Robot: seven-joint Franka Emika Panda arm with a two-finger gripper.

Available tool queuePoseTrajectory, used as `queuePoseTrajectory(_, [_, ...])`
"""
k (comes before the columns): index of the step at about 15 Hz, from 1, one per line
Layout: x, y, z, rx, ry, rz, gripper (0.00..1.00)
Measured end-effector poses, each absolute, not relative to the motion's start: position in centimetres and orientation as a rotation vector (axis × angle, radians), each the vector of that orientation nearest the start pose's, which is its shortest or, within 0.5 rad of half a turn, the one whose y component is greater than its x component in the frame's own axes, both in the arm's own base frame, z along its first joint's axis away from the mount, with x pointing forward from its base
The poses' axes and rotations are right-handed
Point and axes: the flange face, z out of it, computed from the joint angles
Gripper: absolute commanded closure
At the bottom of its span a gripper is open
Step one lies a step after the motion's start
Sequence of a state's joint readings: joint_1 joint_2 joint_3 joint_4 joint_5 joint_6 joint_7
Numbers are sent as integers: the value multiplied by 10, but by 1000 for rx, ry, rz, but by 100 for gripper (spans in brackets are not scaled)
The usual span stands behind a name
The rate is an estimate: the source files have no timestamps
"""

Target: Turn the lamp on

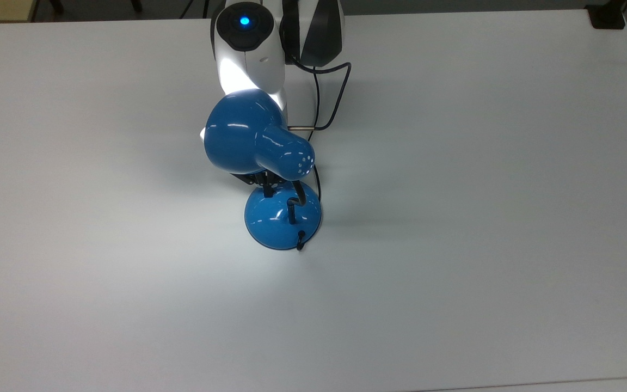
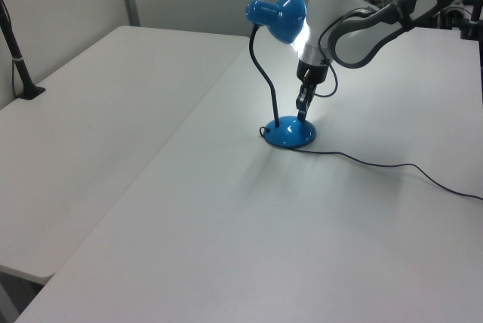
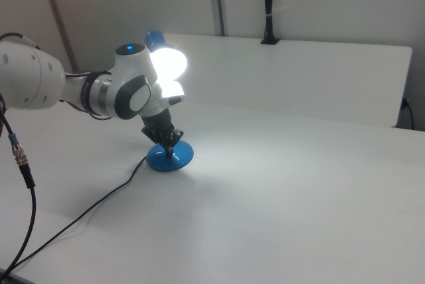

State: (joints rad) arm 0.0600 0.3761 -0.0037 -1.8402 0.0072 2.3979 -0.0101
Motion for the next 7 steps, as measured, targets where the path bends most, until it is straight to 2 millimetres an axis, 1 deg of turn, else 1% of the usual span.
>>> queuePoseTrajectory(5, [654,38,343,-3119,-99,-281,100])
queuePoseTrajectory(6, [652,38,343,-3123,-109,-242,100])
queuePoseTrajectory(7, [647,38,343,-3130,-134,-167,100])
